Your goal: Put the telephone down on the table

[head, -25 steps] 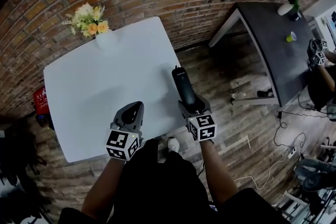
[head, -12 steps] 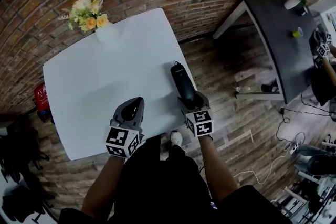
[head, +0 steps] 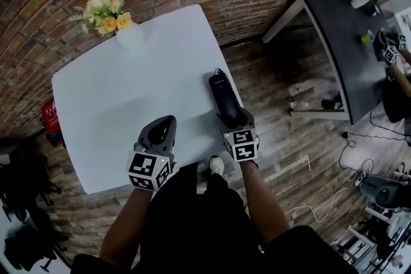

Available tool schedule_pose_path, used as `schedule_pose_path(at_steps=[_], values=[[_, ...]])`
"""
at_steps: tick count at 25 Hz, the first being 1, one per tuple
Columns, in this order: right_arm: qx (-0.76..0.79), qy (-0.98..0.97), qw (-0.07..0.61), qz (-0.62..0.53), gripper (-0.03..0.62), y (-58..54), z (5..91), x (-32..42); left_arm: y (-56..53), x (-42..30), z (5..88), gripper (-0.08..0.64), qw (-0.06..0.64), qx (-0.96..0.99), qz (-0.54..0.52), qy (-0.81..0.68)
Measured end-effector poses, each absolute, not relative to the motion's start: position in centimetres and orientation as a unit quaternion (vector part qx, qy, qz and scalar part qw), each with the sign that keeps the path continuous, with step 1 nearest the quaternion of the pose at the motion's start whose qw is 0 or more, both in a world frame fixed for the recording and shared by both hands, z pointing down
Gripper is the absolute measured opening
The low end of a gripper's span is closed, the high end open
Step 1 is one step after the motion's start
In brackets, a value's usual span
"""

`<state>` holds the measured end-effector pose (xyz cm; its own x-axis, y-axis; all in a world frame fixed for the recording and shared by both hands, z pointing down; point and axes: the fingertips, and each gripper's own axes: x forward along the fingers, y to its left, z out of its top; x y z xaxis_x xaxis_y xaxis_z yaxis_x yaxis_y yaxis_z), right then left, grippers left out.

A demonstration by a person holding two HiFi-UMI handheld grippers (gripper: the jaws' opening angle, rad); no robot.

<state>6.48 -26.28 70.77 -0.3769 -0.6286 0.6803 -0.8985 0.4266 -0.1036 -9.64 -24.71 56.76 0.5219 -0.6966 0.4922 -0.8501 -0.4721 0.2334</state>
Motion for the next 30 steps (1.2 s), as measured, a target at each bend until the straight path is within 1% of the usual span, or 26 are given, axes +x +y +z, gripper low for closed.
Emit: schedule_pose_path(at_steps=[5, 11, 17, 20, 23, 30], values=[[0.485, -0.787, 0.293, 0.243, 0.282, -26.5, 71.3, 6.3, -24.8, -9.8, 56.9, 0.014, 0.23, 0.842, 0.166, -0.46], [0.478, -0.779, 0.336, 0.229, 0.284, -26.2, 72.2, 5.7, -24.5, -10.0, 57.0, 0.014, 0.231, 0.842, 0.164, -0.459], [0.473, -0.773, 0.359, 0.224, 0.284, -26.3, 72.7, 5.6, -24.2, -9.8, 56.9, 0.014, 0.231, 0.843, 0.162, -0.458], [0.472, -0.772, 0.358, 0.231, 0.287, -26.2, 72.8, 5.5, -23.9, -9.7, 56.8, 0.014, 0.231, 0.844, 0.162, -0.457], [0.464, -0.776, 0.355, 0.237, 0.313, -25.9, 72.4, 5.5, -23.6, -9.8, 56.5, 0.014, 0.228, 0.844, 0.161, -0.458], [0.463, -0.792, 0.326, 0.227, 0.321, -25.3, 69.5, 6.1, -23.0, -9.8, 55.7, 0.014, 0.221, 0.841, 0.154, -0.469]])
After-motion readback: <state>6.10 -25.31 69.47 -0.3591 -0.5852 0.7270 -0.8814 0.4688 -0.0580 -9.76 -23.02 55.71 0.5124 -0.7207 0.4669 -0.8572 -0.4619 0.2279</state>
